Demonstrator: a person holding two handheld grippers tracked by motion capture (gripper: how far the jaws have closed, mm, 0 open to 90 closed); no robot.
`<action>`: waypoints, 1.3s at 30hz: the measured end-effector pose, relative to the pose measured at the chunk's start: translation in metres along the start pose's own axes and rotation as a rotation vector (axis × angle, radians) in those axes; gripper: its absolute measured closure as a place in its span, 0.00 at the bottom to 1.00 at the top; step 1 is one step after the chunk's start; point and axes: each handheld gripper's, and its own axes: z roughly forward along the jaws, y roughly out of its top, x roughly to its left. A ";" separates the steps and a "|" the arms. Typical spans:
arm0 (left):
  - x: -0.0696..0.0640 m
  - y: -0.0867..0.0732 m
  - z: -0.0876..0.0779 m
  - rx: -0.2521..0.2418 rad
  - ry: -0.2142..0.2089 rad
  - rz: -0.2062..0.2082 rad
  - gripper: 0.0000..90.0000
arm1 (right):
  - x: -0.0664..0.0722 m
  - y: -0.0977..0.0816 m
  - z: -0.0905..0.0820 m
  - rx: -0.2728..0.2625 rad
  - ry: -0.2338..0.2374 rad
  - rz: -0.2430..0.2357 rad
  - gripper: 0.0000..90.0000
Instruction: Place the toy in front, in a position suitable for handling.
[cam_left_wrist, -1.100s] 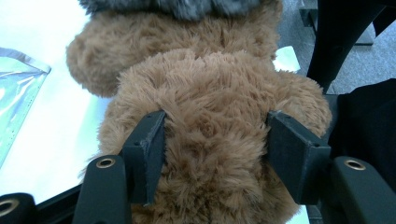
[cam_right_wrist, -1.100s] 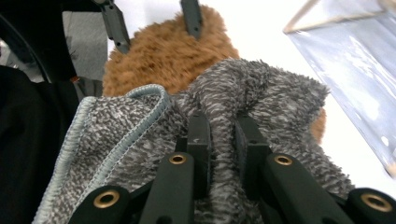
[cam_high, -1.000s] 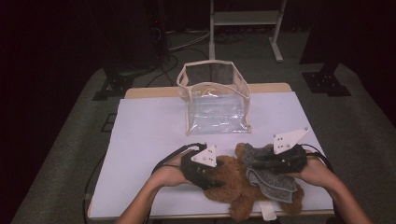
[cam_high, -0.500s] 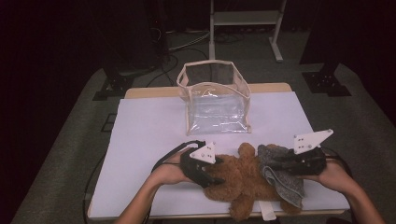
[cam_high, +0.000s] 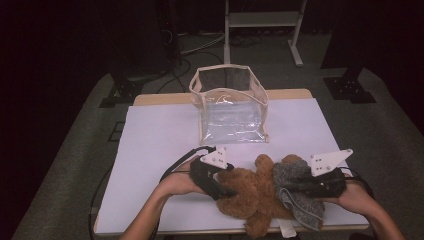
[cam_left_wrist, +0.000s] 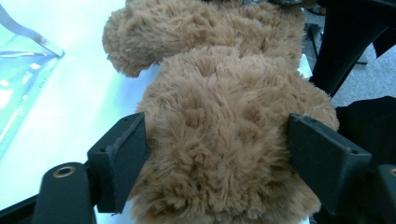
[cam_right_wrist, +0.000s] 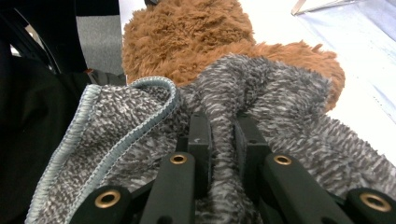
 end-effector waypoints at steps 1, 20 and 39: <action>0.000 0.000 0.000 0.000 0.000 0.000 0.20 | 0.000 0.000 0.000 0.003 0.001 -0.001 0.88; 0.011 -0.003 0.027 0.055 -0.106 -0.074 0.30 | -0.001 -0.001 0.006 -0.008 0.015 -0.002 0.87; 0.020 -0.001 -0.003 0.041 -0.023 -0.014 0.51 | -0.013 0.017 0.022 -0.026 0.010 0.000 0.87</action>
